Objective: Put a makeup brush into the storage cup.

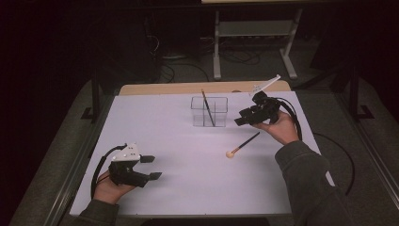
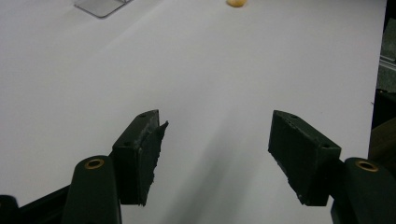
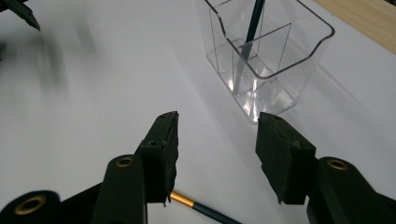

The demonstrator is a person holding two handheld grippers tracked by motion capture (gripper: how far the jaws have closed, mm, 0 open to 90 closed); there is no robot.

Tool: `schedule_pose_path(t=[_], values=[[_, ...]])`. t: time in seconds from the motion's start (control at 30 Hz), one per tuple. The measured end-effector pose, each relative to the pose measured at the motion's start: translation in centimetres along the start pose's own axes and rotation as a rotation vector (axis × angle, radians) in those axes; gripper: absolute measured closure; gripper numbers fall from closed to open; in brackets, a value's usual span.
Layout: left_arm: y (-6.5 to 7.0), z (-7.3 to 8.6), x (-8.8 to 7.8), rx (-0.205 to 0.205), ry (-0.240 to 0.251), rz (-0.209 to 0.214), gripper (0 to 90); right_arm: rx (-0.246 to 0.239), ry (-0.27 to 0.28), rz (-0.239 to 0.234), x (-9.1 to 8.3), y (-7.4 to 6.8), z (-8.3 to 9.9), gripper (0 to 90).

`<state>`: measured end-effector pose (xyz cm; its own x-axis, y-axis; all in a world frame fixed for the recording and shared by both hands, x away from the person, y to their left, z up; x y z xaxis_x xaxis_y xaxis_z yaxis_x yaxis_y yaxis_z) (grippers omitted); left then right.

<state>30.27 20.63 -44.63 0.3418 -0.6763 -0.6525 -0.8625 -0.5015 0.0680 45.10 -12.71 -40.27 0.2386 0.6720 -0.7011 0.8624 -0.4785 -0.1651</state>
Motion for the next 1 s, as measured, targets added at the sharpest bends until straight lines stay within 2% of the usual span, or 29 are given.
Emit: schedule_pose_path(t=[0.47, 0.67, 1.0], values=[[-0.1, -0.1, 0.1, -0.001, -0.006, -0.003, 33.5, 0.001, -0.021, -0.005, 0.0, 0.0, 1.3, 47.2], [0.0, -0.2, 0.3, -0.009, -0.006, -0.002, 33.3, -0.01, -0.011, -0.004, 0.0, -0.3, 1.6, 46.6], [0.0, -0.5, 0.6, -0.012, -0.004, 0.006, 32.3, -0.001, -0.001, -0.011, -0.2, -0.4, 2.9, 46.4]])
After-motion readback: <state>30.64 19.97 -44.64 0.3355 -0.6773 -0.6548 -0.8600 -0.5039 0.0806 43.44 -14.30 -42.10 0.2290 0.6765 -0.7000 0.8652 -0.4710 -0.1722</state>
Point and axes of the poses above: each handheld gripper's, and its own axes: x roughly forward along the jaws, z roughly out of its underside, y roughly to its right, the point moved 8 cm from there along x, roughly forward along the jaws, and after that the axes turned 2 degrees about -x, right-handed, at the moved point
